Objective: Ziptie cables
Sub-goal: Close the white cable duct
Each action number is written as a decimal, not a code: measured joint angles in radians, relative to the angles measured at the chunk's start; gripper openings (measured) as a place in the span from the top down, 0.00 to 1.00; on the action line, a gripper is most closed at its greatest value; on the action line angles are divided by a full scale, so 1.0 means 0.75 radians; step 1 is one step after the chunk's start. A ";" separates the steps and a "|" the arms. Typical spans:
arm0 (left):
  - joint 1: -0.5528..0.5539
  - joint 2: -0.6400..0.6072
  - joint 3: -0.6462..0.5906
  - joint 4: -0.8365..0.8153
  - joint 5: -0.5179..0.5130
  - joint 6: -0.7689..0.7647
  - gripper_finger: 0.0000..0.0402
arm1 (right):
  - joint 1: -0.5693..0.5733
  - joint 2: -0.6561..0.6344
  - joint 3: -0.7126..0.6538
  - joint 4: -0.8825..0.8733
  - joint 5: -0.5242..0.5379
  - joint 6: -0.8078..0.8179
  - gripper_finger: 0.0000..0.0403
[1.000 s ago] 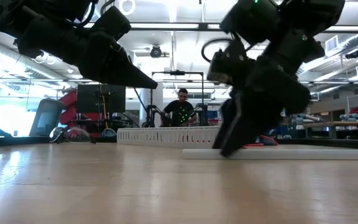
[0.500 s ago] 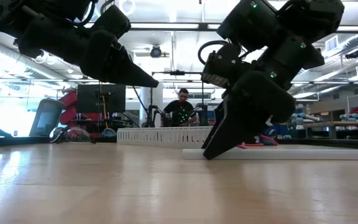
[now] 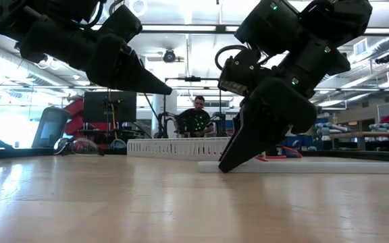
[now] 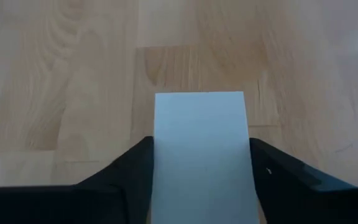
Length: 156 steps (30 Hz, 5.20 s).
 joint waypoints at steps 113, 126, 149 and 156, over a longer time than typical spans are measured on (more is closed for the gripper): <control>0.620 0.465 0.687 -1.024 0.452 0.686 0.97 | -0.011 -0.281 -0.008 -0.386 0.094 0.380 0.63; 0.585 0.457 0.795 -1.312 0.431 0.424 0.97 | -0.009 -0.367 -0.005 -0.570 0.105 0.330 0.63; 0.503 0.455 0.875 -1.670 0.763 -0.003 0.96 | -0.009 -0.417 -0.080 -0.552 0.157 0.044 0.63; 0.477 0.455 0.875 -1.563 0.763 0.007 0.79 | 0.011 -0.470 -0.126 -0.490 0.156 0.154 0.63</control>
